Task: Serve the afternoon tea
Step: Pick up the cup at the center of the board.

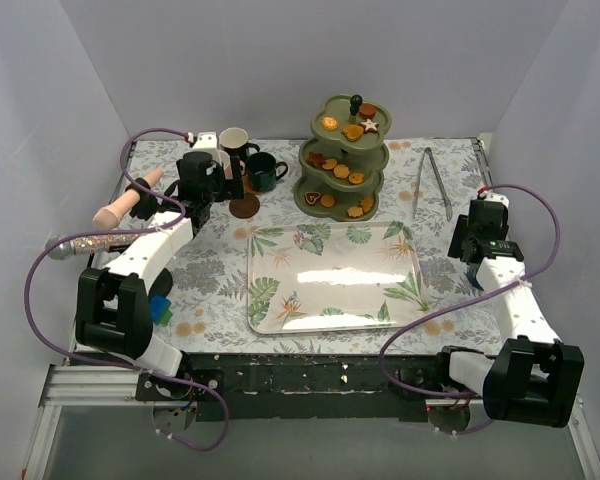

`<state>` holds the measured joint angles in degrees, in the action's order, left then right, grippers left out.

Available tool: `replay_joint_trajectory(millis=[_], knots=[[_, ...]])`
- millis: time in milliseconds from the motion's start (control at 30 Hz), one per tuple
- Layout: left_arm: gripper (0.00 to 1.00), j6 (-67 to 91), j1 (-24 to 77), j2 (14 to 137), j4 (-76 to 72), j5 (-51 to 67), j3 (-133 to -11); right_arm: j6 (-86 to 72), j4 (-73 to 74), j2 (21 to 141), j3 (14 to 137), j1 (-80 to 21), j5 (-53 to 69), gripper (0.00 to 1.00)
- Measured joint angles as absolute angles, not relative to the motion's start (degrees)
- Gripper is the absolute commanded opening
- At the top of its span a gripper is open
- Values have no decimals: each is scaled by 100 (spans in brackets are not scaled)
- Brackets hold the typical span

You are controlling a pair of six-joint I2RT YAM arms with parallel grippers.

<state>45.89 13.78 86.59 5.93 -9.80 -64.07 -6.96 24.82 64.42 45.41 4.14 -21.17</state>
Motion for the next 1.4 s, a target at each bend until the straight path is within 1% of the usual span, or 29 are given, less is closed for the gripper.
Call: replay_joint_trajectory(millis=[200,367,567,633,800,933,1067,1200,1300,1400], knots=[[98,4694,1378,8659,561,-958,-6407,-663,2471,6486,4368,532,-2314,61],[98,4722,1378,8659,561,-958,-6407,-613,2349,6875,4327,569,-2322,54],[98,4722,1378,8648,558,-961,-6407,-515,2178,7266,4327,628,-2274,20],[98,4722,1378,8639,556,-963,-6407,-508,2178,7282,4327,635,-2185,2],[98,4735,1378,8597,585,-1007,-6407,-539,2314,7140,4348,624,-2012,1],[98,4757,1378,8534,631,-1009,-6407,-609,2764,6831,4510,183,-2056,1],[98,4797,1378,8438,683,-1009,-6407,-781,3262,6648,5260,-941,-2390,1],[98,4899,1378,8350,735,-974,-6423,-1157,3435,6777,6202,-2108,-2596,1],[98,5048,1378,8259,867,-843,-6423,-1466,3509,7175,6796,-3057,-2779,1],[98,5315,1334,8154,1223,-781,-6504,-1680,3616,7931,7435,-4088,-2869,1]])
